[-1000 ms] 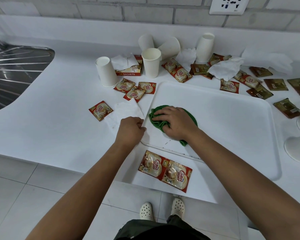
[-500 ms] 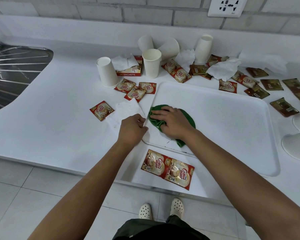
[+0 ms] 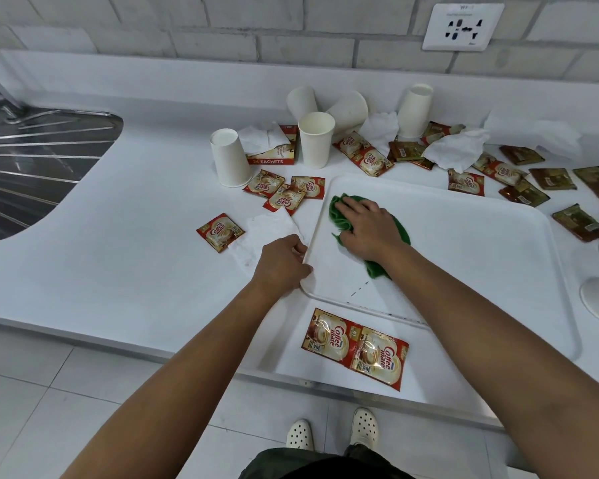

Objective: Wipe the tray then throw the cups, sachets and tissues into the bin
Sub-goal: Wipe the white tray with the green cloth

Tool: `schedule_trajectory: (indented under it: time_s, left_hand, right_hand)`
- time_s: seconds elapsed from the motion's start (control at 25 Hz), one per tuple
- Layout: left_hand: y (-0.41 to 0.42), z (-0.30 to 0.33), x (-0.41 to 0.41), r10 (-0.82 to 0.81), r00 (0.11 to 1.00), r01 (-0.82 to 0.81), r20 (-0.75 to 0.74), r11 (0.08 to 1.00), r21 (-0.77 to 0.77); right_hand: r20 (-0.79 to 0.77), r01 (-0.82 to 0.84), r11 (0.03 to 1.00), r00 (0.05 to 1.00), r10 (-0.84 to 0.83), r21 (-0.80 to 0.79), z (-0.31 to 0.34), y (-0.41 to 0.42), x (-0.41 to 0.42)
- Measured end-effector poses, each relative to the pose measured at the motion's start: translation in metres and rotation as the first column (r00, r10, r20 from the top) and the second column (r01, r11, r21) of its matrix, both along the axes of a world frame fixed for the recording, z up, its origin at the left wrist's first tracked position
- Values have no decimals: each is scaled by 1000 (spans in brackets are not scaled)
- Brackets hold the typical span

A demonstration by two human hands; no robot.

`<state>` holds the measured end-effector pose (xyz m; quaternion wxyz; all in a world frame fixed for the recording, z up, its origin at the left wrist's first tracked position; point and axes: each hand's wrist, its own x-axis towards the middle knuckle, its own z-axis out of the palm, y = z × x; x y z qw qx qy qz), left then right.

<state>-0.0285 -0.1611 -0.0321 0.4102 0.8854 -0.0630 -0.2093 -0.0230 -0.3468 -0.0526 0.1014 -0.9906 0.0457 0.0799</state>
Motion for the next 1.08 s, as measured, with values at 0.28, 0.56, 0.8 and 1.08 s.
schedule_trajectory:
  time_s: [0.28,0.56,0.8,1.08]
  left_hand:
    - [0,-7,3,-17,1000,16,18,1000,13]
    - [1,-13,3,-40,996,39,80,999,16]
    - [1,-14,2,-50,993,48,107,999,20]
    - [1,-11,0,-18,998,19,56,1000,-19]
  right_hand:
    - [-11,-4,994,1000,5,106,5,2,8]
    - [50,-40,917,999,22,396,4,-2,-26]
    - [112,23,934,991,-67,357,3,-26,-60]
    - [169,204,899,943,-287,388,-2,-60,-87]
